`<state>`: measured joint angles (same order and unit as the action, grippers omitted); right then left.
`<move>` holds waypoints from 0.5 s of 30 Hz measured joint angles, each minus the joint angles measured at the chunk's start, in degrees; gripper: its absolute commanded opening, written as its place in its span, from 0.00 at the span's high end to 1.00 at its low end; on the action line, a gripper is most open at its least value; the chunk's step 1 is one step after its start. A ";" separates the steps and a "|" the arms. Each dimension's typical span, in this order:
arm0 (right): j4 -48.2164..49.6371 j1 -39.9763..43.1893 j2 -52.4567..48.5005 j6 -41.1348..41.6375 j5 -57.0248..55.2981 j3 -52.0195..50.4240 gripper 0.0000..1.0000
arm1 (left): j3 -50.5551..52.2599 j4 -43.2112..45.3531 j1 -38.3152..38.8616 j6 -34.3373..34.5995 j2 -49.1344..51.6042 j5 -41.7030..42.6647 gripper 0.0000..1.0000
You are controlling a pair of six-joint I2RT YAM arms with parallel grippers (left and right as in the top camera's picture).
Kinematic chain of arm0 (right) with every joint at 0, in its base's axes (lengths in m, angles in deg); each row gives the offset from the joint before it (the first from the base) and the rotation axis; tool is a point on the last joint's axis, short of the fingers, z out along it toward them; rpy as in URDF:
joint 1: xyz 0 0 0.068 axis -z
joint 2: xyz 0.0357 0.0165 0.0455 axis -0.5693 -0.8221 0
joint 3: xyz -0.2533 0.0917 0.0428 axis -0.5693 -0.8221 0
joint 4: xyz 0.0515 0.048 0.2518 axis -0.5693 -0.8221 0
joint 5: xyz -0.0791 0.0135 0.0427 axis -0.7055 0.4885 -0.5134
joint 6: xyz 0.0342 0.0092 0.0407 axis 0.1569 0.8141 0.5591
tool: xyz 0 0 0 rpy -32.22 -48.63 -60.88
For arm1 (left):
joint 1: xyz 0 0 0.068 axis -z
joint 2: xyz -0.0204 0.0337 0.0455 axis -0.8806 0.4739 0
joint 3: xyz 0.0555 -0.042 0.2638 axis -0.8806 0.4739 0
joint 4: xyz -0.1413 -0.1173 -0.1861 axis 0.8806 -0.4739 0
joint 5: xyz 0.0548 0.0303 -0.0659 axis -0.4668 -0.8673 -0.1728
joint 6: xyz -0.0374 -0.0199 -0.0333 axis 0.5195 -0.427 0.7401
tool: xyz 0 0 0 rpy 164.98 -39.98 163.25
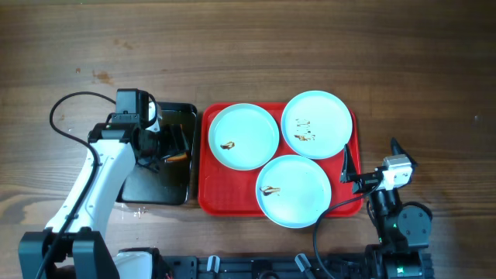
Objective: Clean dirty plates on tray and stack at the side
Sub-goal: 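Reach the left gripper down into the black tray toward the sponge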
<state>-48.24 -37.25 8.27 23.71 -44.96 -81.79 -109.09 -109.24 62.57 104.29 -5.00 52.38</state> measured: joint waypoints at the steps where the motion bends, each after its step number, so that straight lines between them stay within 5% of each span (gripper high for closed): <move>1: 0.00 0.00 0.00 0.02 0.00 0.00 0.00 | -0.02 0.09 0.00 0.02 0.37 0.02 0.17; 11: 0.00 0.00 0.00 0.02 0.00 -0.02 0.00 | -0.11 2.99 0.00 0.26 9.60 0.39 0.42; 13: 0.00 0.00 0.00 0.00 0.00 -0.02 0.00 | -0.11 3.41 0.00 0.33 10.84 0.37 0.51; 15: 0.00 0.00 0.00 0.00 0.00 -0.02 0.00 | -0.11 3.48 0.00 0.57 11.39 0.42 0.71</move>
<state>-48.24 -37.25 8.27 23.71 -44.96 -81.81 -109.20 -105.76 62.57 104.86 6.39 52.79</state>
